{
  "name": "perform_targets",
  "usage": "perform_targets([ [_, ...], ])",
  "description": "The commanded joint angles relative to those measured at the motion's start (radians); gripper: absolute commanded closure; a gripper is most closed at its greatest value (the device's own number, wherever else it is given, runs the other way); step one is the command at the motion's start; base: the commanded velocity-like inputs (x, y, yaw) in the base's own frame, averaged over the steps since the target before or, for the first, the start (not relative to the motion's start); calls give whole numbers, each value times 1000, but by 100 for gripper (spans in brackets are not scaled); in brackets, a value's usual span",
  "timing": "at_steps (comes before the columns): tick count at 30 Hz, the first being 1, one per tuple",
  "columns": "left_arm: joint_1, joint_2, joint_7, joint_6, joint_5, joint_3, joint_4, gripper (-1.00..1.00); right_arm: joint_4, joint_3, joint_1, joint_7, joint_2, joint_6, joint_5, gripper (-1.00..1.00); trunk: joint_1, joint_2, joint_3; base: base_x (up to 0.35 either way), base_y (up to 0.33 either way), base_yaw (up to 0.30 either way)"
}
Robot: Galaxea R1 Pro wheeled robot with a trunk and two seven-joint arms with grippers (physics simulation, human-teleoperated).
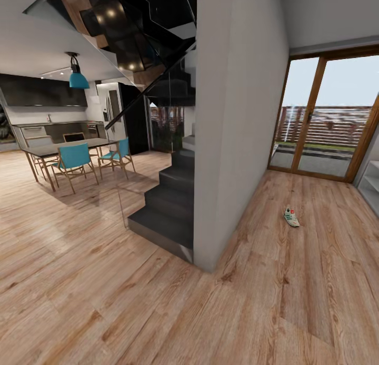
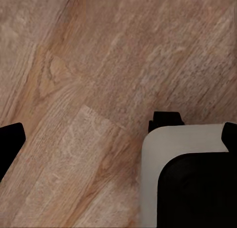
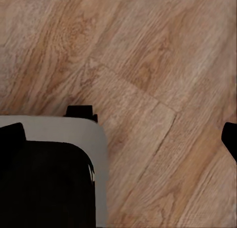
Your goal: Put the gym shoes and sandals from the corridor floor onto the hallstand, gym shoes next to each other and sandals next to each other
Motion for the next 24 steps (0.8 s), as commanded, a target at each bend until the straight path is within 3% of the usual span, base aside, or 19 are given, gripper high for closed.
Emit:
perform_targets([
  [1,-5,0,1,-9,0,0,-5,-100,-5,0,-3,-7,-6,-9,0,-100,0,-1,-1,0,0,0],
  [10,-56,-8,-11,-60,4,-1,-56,-100,-56,-1,-35,-57,-57,-60,-2,-100,0,-1,-1,0,0,0],
  [11,-84,-9,-12,-175,5,0,-243,-100,-329,-1,-49,-118,-81,-240,-3,-100,0,-1,-1,0,0,0],
  [19,-106,-13,-15,-180,4,0,-238,-100,-286,7,-97,-135,-65,-242,-19,-100,0,-1,-1,0,0,0],
  [24,-104,-14,-15,-180,5,-1,-220,-100,-280,9,-99,-80,-46,-243,-17,-100,0,-1,-1,0,0,0],
])
